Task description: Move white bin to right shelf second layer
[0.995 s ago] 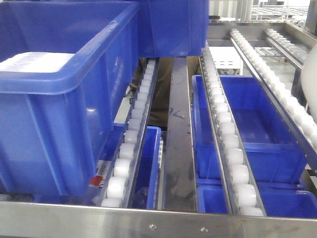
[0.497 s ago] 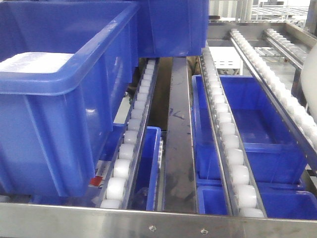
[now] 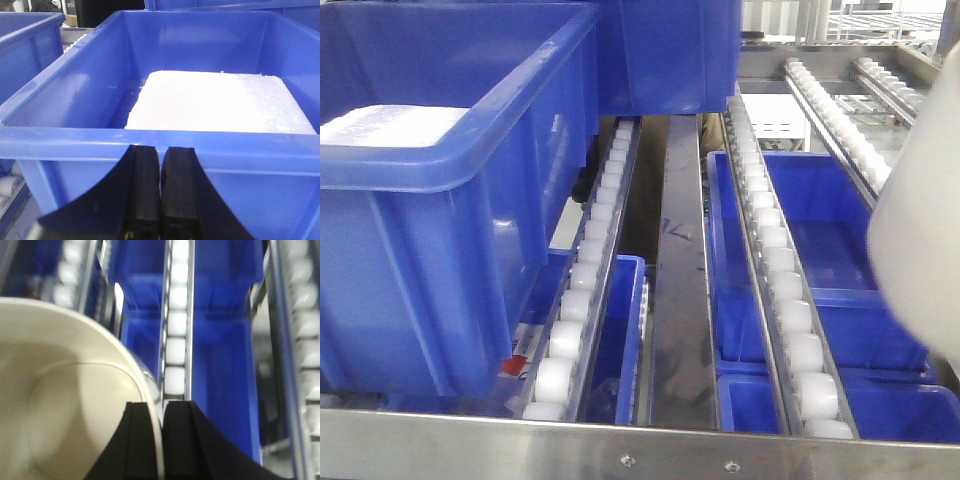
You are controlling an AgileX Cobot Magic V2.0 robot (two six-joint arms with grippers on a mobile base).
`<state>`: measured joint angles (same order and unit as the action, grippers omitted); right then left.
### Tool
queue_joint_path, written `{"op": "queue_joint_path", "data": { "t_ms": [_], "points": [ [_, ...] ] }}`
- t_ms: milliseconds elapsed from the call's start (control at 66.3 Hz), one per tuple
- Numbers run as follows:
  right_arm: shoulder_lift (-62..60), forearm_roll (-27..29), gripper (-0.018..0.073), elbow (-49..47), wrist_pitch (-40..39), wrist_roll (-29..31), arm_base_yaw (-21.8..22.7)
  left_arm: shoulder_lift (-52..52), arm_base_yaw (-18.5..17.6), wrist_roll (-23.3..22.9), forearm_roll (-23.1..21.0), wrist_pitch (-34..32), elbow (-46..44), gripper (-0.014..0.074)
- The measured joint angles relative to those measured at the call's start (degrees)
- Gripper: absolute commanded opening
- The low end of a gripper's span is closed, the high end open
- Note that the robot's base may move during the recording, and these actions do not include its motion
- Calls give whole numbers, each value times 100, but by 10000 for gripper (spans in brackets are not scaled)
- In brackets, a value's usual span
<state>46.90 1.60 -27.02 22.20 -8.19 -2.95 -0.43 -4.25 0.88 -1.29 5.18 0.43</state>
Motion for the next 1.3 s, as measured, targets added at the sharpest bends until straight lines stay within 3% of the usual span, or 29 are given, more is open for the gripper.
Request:
{"op": "queue_joint_path", "data": {
  "t_ms": [332,739,1025,1296],
  "points": [
    [1154,0,57,0,-603,-62,0,0,0,0,0,0,0,85],
    [1689,22,66,0,-728,-77,0,0,0,0,0,0,0,85],
    [1770,55,337,0,-718,-92,0,0,0,0,0,0,0,85],
    [1249,55,342,0,-728,-92,0,0,0,0,0,0,0,85]
  ]
}}
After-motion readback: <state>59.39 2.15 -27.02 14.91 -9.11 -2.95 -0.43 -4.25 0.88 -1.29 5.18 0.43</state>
